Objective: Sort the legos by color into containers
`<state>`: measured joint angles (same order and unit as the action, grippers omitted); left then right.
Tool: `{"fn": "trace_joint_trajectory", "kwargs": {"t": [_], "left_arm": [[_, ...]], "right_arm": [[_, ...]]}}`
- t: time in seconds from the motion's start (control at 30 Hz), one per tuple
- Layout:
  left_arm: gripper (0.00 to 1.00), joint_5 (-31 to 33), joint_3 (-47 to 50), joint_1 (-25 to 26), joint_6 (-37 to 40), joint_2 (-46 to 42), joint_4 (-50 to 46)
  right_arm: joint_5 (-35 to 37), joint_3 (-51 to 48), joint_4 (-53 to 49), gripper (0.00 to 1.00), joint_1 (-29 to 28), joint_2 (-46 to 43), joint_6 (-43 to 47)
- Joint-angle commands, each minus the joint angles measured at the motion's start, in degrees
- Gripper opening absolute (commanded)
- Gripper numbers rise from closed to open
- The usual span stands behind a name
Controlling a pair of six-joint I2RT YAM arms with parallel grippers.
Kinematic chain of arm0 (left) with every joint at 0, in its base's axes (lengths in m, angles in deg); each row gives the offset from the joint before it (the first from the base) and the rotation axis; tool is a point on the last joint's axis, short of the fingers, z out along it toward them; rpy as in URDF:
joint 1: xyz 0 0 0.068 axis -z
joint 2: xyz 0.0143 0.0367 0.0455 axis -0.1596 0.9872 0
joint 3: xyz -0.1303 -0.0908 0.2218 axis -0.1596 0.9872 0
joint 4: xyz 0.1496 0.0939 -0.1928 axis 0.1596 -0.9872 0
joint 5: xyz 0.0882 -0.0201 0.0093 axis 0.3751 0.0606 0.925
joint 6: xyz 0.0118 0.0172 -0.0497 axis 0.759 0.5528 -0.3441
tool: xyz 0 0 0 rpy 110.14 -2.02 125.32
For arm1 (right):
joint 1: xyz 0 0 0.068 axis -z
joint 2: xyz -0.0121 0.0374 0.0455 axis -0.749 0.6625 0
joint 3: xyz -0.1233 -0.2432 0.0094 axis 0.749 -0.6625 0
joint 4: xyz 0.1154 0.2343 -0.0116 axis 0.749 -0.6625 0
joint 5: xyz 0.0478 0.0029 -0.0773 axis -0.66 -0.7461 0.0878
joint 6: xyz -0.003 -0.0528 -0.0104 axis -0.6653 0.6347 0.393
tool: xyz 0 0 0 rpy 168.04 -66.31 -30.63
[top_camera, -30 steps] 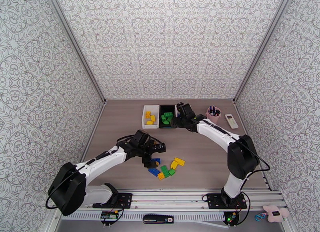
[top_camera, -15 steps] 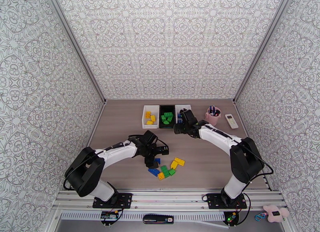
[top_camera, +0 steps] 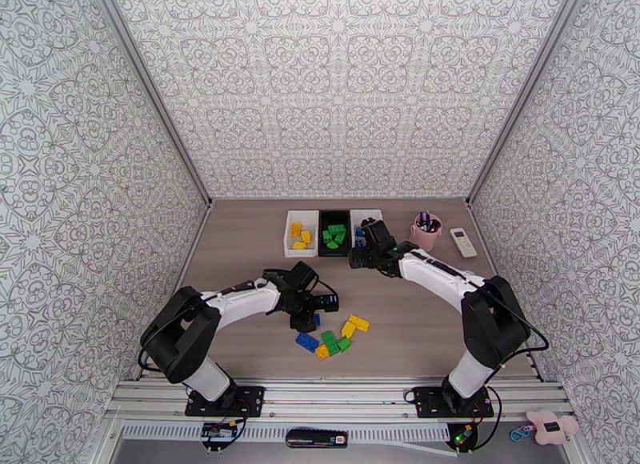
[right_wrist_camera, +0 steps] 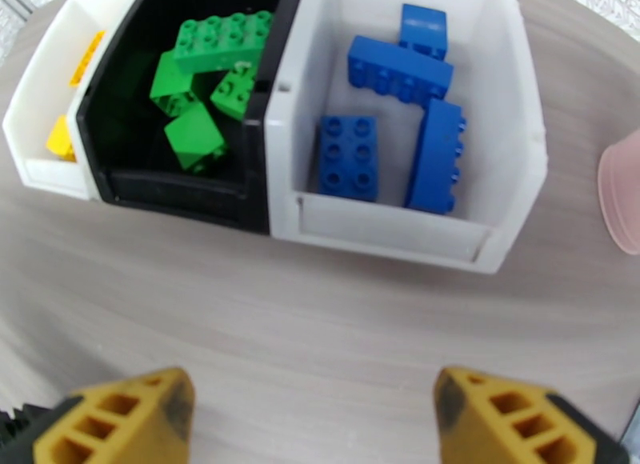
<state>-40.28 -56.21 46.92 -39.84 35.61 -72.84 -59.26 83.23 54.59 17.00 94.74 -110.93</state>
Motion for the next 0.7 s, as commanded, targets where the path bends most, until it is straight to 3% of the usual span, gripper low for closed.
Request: {"fn": "trace_joint_trajectory", "kwargs": {"t": [0.0,0.13,0.43,0.67], "left_arm": [[0.37,-0.81,-1.15,0.11,0.31,0.29,-1.60],[0.27,-0.51,-0.93,-0.14,-1.18,-0.81,-0.81],[0.26,-0.78,-0.13,-1.54,-7.61,-5.05,5.76],[0.25,-2.39,-1.01,-3.67,-16.06,-6.66,16.42]], "right_arm": [[1.46,-1.30,1.01,0.83,0.34,-2.59,-0.98],[1.46,-2.28,1.53,0.83,0.41,-3.81,-1.40],[1.24,-5.84,3.03,0.84,0.85,-9.08,-1.66],[2.37,-12.00,6.09,0.85,1.62,-16.98,-1.20]]}}
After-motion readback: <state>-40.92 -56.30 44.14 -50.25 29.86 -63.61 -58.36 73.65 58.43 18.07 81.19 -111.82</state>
